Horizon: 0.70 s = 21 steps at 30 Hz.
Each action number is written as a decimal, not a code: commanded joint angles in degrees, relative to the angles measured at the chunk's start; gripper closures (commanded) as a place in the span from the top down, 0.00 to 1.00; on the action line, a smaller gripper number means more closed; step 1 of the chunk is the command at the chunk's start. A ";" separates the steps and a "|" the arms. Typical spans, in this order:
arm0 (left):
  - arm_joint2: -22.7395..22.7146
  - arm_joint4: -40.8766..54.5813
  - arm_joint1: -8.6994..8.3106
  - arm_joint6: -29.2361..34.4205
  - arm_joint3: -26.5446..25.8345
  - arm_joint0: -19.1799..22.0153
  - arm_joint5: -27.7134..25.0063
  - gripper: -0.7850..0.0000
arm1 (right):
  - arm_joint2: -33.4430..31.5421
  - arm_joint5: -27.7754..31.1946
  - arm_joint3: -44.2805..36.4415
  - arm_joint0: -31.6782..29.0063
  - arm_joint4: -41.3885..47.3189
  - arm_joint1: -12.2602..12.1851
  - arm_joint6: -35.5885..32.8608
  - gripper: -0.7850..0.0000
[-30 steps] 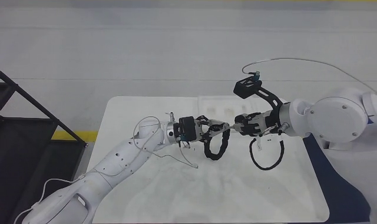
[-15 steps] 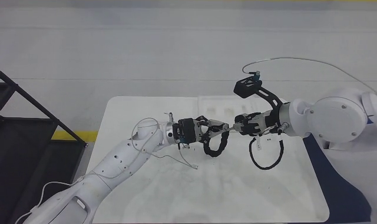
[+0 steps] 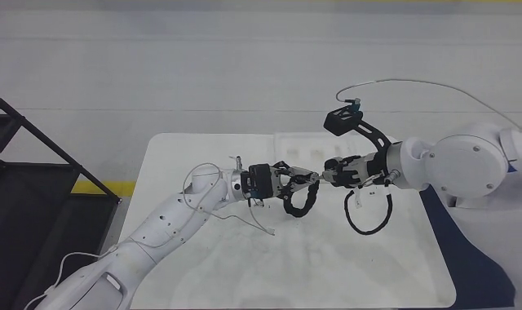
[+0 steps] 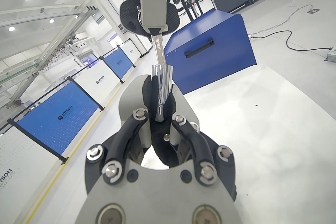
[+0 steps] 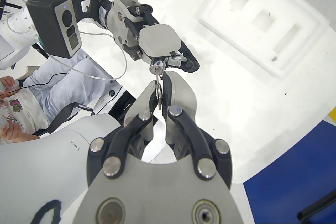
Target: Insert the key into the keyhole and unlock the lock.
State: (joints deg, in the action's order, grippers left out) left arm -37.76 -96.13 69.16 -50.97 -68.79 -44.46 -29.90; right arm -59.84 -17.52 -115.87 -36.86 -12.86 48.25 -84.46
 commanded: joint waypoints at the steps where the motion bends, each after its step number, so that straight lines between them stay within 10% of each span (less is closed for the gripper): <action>1: -0.07 0.06 0.13 -0.09 0.19 -0.02 -0.20 0.00 | -0.05 -0.02 -0.02 -0.05 -0.04 -0.06 0.10 0.00; 21: -0.49 0.48 1.49 1.19 0.92 0.23 -1.66 0.00 | 3.95 -1.06 -0.76 1.78 -4.28 0.11 -0.43 0.00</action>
State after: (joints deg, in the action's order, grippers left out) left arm -38.21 -95.46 70.61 -49.84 -67.83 -44.24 -31.49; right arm -56.13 -18.39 -116.62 -35.19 -16.79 48.34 -84.81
